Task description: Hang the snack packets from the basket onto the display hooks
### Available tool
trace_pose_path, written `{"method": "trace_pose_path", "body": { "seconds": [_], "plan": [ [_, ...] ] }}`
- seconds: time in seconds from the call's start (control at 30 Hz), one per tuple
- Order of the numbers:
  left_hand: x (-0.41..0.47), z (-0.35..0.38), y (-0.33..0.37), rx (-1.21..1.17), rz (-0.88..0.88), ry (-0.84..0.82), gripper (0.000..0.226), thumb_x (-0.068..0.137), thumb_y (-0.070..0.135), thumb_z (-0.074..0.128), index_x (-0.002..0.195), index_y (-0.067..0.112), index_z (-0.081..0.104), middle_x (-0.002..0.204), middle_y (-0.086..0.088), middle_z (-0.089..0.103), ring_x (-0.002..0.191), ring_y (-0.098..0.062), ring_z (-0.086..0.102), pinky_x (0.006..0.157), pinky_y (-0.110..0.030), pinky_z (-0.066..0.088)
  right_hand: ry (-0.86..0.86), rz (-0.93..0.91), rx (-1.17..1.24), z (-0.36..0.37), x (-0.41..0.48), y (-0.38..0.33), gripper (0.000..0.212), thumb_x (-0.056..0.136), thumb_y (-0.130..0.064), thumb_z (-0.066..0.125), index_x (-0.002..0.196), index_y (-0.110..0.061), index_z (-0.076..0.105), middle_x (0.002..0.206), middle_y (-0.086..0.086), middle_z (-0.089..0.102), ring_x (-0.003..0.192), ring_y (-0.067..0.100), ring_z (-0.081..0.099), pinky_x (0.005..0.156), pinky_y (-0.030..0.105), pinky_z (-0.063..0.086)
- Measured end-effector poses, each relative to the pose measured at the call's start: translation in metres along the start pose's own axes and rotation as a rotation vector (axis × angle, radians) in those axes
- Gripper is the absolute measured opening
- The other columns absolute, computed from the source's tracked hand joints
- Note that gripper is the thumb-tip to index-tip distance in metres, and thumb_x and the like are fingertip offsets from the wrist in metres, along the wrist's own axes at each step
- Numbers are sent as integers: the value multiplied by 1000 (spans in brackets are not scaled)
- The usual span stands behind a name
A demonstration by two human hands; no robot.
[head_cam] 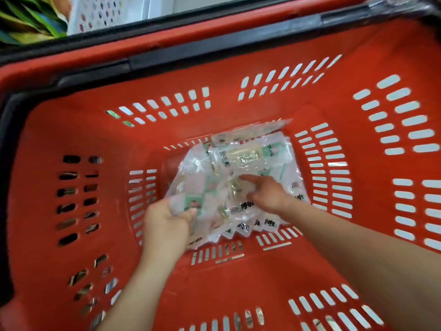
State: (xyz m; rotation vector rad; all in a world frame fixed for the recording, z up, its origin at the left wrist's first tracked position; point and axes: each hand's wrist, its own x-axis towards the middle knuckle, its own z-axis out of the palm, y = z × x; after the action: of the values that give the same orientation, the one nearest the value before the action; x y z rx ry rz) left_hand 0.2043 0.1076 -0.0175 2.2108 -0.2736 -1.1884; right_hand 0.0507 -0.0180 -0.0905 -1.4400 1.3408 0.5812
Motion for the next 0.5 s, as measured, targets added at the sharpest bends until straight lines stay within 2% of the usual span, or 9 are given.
{"method": "trace_pose_path", "body": {
  "seconds": [0.07, 0.1, 0.13, 0.2, 0.27, 0.33, 0.4, 0.43, 0.5],
  "plan": [
    [2, 2, 1, -159, -55, 107, 36, 81, -8, 67, 72, 26, 74, 71, 8, 73, 73, -25, 70, 72, -43, 56, -21, 19, -117, 27, 10, 0, 65, 86, -27, 67, 142, -38, 36, 142, 17, 34, 112, 35, 50, 97, 36, 45],
    [1, 3, 2, -171, -56, 123, 33, 81, -8, 67, 72, 23, 73, 71, 7, 74, 74, -24, 71, 72, -44, 57, 22, 61, -69, 40, 14, -2, 67, 83, -26, 72, 139, -34, 36, 138, 16, 31, 116, 38, 45, 100, 38, 43],
    [-1, 5, 4, -166, -44, 122, 33, 81, -7, 67, 72, 24, 72, 71, 8, 74, 72, -19, 71, 73, -42, 57, 87, 91, -3, 49, 16, -4, 64, 80, -22, 73, 133, -29, 37, 132, 15, 34, 113, 37, 47, 97, 39, 46],
    [-6, 5, 7, -153, -24, 105, 34, 81, -6, 68, 70, 25, 71, 70, 12, 73, 68, -8, 70, 73, -39, 57, 198, 107, 89, 60, 20, -4, 47, 82, -8, 66, 118, -19, 38, 116, 12, 48, 94, 32, 56, 81, 40, 53],
    [-7, 2, 9, -177, -17, 111, 32, 81, -6, 69, 71, 24, 72, 72, 11, 74, 68, -10, 70, 72, -40, 58, 266, 141, 152, 61, 18, 1, 32, 84, 0, 55, 110, -14, 42, 97, 9, 58, 84, 30, 59, 71, 39, 53],
    [-6, -2, 10, -179, -8, 145, 29, 80, -5, 70, 75, 23, 73, 73, 9, 74, 70, -17, 71, 68, -39, 58, 276, 163, 210, 54, 12, 9, 29, 83, -3, 56, 109, -12, 50, 97, 9, 63, 91, 31, 62, 76, 36, 53],
    [-10, -6, 14, -201, -2, 171, 23, 81, -4, 70, 82, 19, 74, 72, 5, 74, 65, -23, 70, 57, -33, 56, 241, 170, 192, 41, 1, 15, 32, 81, -5, 63, 112, -12, 60, 105, 9, 67, 98, 28, 64, 78, 26, 49],
    [-14, -7, 18, -219, 3, 173, 22, 81, -4, 70, 84, 18, 74, 72, 4, 74, 64, -23, 70, 53, -30, 55, 223, 160, 159, 33, -5, 18, 29, 81, -5, 64, 110, -11, 65, 105, 8, 69, 99, 27, 65, 77, 23, 47],
    [-26, -12, 27, -251, 15, 178, 24, 81, -4, 69, 82, 20, 73, 74, 4, 75, 67, -21, 72, 54, -28, 57, 195, 124, 86, 16, -22, 17, 17, 83, -4, 62, 94, -11, 73, 96, 9, 72, 92, 26, 67, 73, 23, 47]
  ]
}}
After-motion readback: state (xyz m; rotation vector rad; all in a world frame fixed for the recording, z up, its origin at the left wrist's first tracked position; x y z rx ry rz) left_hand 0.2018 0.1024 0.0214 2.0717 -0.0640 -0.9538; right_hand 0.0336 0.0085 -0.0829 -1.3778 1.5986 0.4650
